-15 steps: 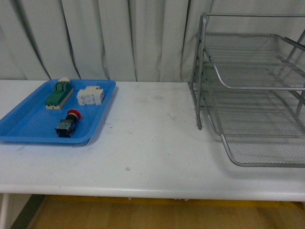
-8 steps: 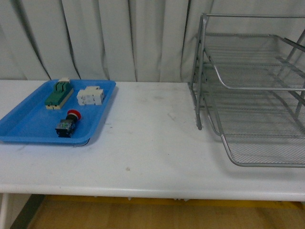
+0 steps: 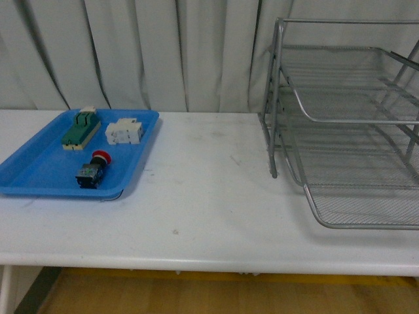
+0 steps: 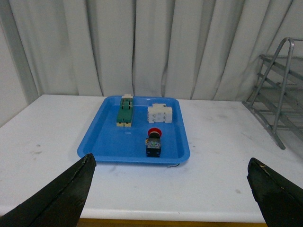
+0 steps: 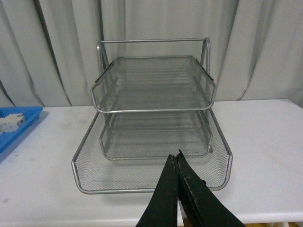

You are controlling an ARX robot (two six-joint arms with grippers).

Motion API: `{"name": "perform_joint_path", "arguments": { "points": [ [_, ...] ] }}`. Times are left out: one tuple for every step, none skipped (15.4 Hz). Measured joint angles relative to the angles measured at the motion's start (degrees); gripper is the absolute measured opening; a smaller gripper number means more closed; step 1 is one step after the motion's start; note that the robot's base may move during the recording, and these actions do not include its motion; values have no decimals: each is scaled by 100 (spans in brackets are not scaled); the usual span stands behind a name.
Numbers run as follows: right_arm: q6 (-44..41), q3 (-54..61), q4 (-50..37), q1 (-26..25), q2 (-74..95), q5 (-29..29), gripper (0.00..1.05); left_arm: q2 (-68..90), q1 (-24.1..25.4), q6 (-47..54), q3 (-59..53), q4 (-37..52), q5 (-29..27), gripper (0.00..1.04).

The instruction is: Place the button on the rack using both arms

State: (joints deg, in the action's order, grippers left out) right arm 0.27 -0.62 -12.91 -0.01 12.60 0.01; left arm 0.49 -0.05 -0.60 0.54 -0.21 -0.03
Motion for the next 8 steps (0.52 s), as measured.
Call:
{"name": "perform_joint_path", "arguments": {
  "points": [
    [0, 0, 125, 0, -87, -2, 2, 0, 0, 0, 0, -2, 2, 98],
    [0, 0, 195, 0, -173, -2, 2, 0, 0, 0, 0, -2, 2, 98],
    [0, 0, 254, 0, -245, -2, 2, 0, 0, 0, 0, 0, 2, 98],
    [0, 0, 389, 0, -330, -2, 2, 0, 0, 0, 0, -2, 2, 98],
    [-4, -4, 1331, 0, -1016, -9, 2, 0, 0, 0, 0, -2, 0, 98],
    [-7, -20, 1272, 0, -1237, 2, 2, 0, 0, 0, 0, 2, 4, 98],
    [-9, -4, 1327, 0, -1231, 0, 2, 0, 0, 0, 0, 0, 4, 98],
    [-9, -4, 1314, 0, -1237, -2, 2, 0, 0, 0, 0, -2, 2, 98]
  ]
}}
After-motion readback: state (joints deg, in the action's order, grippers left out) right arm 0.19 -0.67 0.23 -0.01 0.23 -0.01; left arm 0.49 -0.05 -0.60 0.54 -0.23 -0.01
